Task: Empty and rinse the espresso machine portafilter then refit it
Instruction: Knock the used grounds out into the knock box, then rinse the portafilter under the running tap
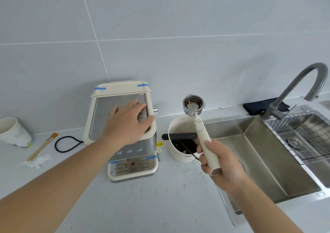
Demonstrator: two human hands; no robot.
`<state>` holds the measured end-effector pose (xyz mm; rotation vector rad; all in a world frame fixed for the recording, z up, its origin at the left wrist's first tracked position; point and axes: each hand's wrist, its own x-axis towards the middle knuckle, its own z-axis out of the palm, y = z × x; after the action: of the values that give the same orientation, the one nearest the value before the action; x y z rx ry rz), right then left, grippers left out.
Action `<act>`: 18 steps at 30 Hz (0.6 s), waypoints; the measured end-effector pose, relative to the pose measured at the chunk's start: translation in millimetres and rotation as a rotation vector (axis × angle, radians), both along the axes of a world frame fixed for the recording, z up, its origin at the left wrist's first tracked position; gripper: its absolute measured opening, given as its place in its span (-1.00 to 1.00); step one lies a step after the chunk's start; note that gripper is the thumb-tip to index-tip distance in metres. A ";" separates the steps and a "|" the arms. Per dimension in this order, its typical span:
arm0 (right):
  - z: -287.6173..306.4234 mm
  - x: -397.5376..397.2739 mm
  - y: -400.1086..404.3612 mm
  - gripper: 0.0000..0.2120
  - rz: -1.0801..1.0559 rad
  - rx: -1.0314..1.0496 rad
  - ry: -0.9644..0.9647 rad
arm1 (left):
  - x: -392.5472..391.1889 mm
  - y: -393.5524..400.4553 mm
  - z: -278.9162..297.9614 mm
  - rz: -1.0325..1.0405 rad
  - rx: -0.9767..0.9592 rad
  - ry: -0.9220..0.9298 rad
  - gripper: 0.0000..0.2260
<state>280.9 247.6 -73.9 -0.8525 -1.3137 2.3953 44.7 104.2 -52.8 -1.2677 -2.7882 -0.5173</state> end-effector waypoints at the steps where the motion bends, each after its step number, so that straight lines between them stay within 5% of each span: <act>1: 2.7 0.8 -1.3 -0.78 -0.014 -0.001 -0.007 | -0.3 0.4 0.4 -0.005 -0.008 0.011 -0.60; 9: 16.9 6.8 1.6 -0.84 -0.027 0.028 0.009 | 7.6 -0.3 15.4 0.002 -0.027 -0.140 -0.68; 14: 17.2 29.2 28.2 -0.80 0.012 0.039 0.018 | 64.5 19.2 25.5 0.032 0.309 -0.353 -0.68; 18: 26.5 62.8 71.3 -0.74 0.054 0.071 0.005 | 128.4 63.6 19.1 0.109 0.584 -0.817 -0.88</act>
<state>343.7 318.9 -47.4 -0.8008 -1.4287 2.3741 173.1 167.8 -33.7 -0.8781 -2.8028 -2.0304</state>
